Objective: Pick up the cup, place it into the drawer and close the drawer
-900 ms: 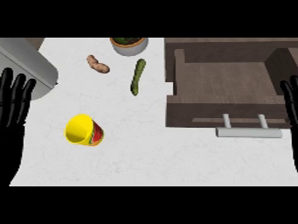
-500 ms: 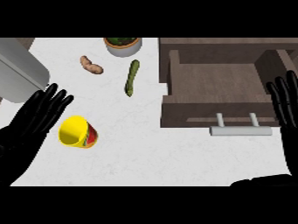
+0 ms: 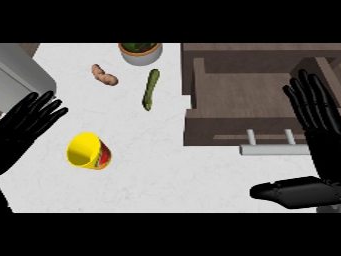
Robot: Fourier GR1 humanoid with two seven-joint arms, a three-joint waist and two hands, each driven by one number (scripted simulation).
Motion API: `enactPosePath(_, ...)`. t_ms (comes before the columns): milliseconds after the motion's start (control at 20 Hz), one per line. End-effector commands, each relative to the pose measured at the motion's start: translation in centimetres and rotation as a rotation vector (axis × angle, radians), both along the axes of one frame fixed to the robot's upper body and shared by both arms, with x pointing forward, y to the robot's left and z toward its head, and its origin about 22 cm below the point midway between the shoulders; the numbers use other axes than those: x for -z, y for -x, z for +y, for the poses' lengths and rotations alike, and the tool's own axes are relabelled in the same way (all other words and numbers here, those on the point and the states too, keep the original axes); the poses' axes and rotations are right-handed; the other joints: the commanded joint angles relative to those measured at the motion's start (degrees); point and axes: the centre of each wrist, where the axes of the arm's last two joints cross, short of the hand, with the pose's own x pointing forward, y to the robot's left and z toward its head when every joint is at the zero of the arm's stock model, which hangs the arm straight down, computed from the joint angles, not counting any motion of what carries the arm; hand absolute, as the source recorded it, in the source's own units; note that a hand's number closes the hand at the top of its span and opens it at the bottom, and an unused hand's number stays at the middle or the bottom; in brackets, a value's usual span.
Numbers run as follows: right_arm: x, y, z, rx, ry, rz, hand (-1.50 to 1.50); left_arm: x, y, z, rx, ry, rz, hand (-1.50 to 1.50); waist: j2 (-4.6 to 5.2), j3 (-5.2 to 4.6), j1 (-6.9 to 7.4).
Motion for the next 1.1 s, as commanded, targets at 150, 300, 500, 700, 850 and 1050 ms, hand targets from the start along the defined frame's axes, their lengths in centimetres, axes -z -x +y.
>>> enactPosePath(150, 1.1, -1.9, -0.8, -0.019, 0.016, -0.012, -1.5, 3.5, -3.4, 4.5, -0.021, -0.049, 0.094, -1.5, -0.08, 0.01, -0.18)
enactPosePath(300, -1.3, -2.5, -0.2, -0.003, -0.006, -0.031, -1.5, 7.7, -2.1, 3.9, -0.011, -0.056, 0.119, -1.5, -0.09, -0.04, -0.13)
enactPosePath(500, -1.3, -3.1, -2.1, -0.012, -0.003, -0.043, -1.5, 7.7, -5.7, 2.1, -0.067, -0.132, 0.127, -1.5, -0.06, 0.0, -0.37)
enactPosePath(700, -1.6, -3.6, 0.2, -0.006, 0.016, -0.05, -1.5, 12.3, -3.8, 2.2, -0.083, -0.168, 0.155, -1.5, 0.01, -0.06, -0.38)
enactPosePath(850, 0.4, -3.7, -0.7, -0.013, 0.004, -0.035, -1.5, 13.0, -4.8, 3.1, -0.09, -0.173, 0.152, -1.5, 0.13, -0.07, -0.75)
enactPosePath(1050, -3.1, -4.8, -1.2, -0.005, 0.017, -0.055, -1.5, 15.2, -3.9, 3.1, -0.129, -0.188, 0.174, -1.5, 0.15, -0.1, -0.74)
